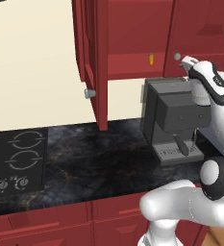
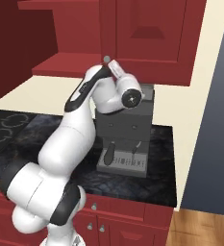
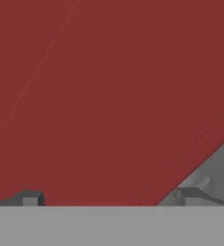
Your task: Pick the carrot from the counter and place it in the cabinet. Then close the cabinet.
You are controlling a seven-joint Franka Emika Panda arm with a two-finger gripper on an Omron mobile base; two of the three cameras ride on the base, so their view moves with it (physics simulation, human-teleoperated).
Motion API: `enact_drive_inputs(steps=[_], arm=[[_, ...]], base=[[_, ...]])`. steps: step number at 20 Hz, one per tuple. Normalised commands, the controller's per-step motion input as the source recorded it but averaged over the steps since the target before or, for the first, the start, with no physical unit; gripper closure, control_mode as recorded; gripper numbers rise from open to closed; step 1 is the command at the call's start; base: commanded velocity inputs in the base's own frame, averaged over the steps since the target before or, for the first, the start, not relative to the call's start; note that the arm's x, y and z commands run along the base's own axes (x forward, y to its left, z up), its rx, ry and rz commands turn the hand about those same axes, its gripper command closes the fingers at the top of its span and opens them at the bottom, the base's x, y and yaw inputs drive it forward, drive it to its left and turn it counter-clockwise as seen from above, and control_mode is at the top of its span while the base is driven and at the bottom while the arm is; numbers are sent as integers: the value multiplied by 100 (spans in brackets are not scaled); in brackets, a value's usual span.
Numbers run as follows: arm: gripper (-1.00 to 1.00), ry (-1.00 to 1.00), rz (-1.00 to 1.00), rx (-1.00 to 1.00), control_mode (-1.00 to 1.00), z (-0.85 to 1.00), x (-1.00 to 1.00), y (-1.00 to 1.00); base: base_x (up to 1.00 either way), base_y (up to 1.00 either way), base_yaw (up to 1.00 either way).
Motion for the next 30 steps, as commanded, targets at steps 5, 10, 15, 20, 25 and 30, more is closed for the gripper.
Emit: enact_drive_inputs(steps=[5, 10, 15, 20, 25, 30], arm=[[-100, 5, -26, 0, -100, 14, 52, 4], [-100, 19, -2, 0, -100, 54, -84, -17], [-100, 17, 0, 0, -100, 60, -100, -10], [-100, 18, 1, 0, -100, 56, -100, 6], [-100, 14, 2, 0, -100, 8, -100, 45], [-100, 2, 0, -1, -100, 0, -100, 71]], base=[[0, 0, 0], [0, 0, 0], [0, 0, 0], [0, 0, 0], [0, 0, 0], [0, 0, 0]])
